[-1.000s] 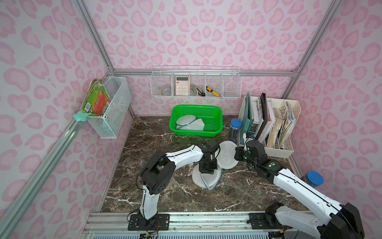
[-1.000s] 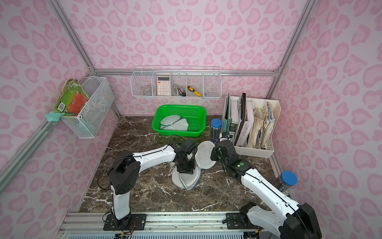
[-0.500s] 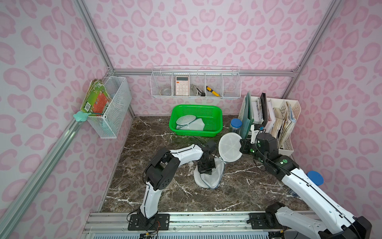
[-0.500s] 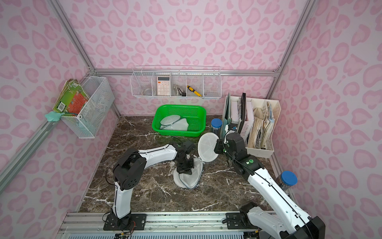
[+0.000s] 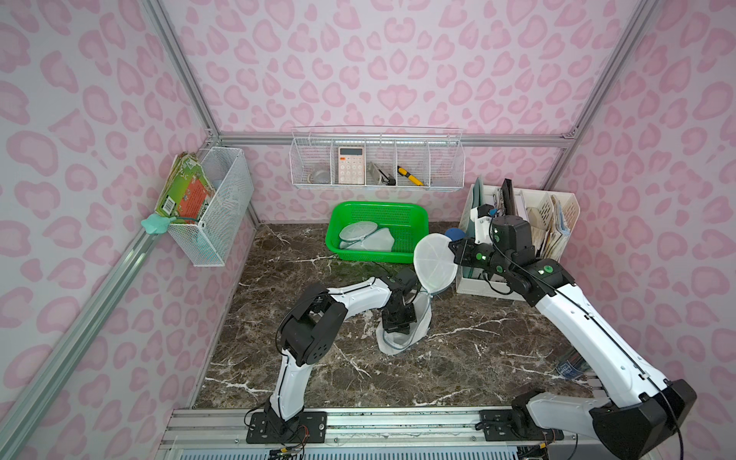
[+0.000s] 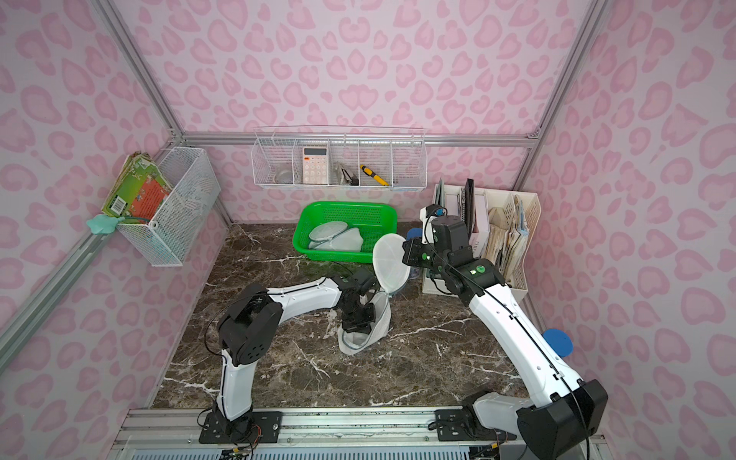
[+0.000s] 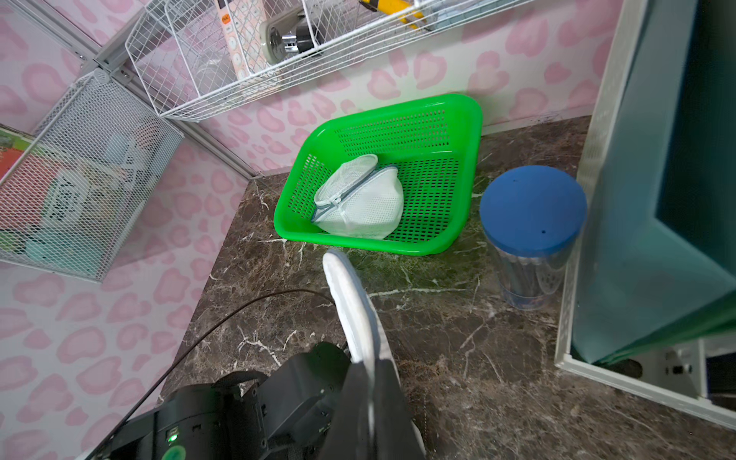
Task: Turn the laundry bag inside out
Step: Turn over the laundry bag at the center of the board.
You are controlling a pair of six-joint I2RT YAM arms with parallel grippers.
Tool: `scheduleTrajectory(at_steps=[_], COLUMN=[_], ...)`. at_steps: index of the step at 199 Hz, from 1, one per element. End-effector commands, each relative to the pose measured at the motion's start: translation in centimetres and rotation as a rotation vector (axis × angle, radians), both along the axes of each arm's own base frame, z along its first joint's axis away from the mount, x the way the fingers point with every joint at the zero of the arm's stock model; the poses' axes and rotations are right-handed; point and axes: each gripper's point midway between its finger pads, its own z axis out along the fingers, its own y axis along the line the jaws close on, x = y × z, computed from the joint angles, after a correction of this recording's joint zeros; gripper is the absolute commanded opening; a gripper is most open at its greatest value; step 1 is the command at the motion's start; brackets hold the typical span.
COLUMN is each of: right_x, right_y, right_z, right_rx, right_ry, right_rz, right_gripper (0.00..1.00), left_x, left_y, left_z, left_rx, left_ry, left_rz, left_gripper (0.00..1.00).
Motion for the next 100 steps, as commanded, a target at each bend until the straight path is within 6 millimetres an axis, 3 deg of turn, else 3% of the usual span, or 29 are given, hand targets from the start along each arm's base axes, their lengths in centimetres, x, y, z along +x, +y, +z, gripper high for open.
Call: scheduleTrajectory(at_steps=[1,42,100], right_x=[1.4,0.8,0.7], right_y=[-0.2,-0.6,-0.7], right_z=[1.9,-1.0,-2.6], right_rx=[0.019,0.009,-0.011], right_ry=[-0.117,-0.078,-0.066], right_rz=[-0.025,-0.037,-0.047], right_gripper=[0.00,0.00,0.00], left_x=[0.0,-0.9,-1.9], left_y=[3.5,1.9,1.9], left_z=[0.9,5.3,5.3], left_rx=[0.145,0.001,-0.005], left_ry=[-0.054,-0.065,-0.010], left_rz=[0.005,-0.021,0.004], left_gripper=[0.09,0.18,0.18])
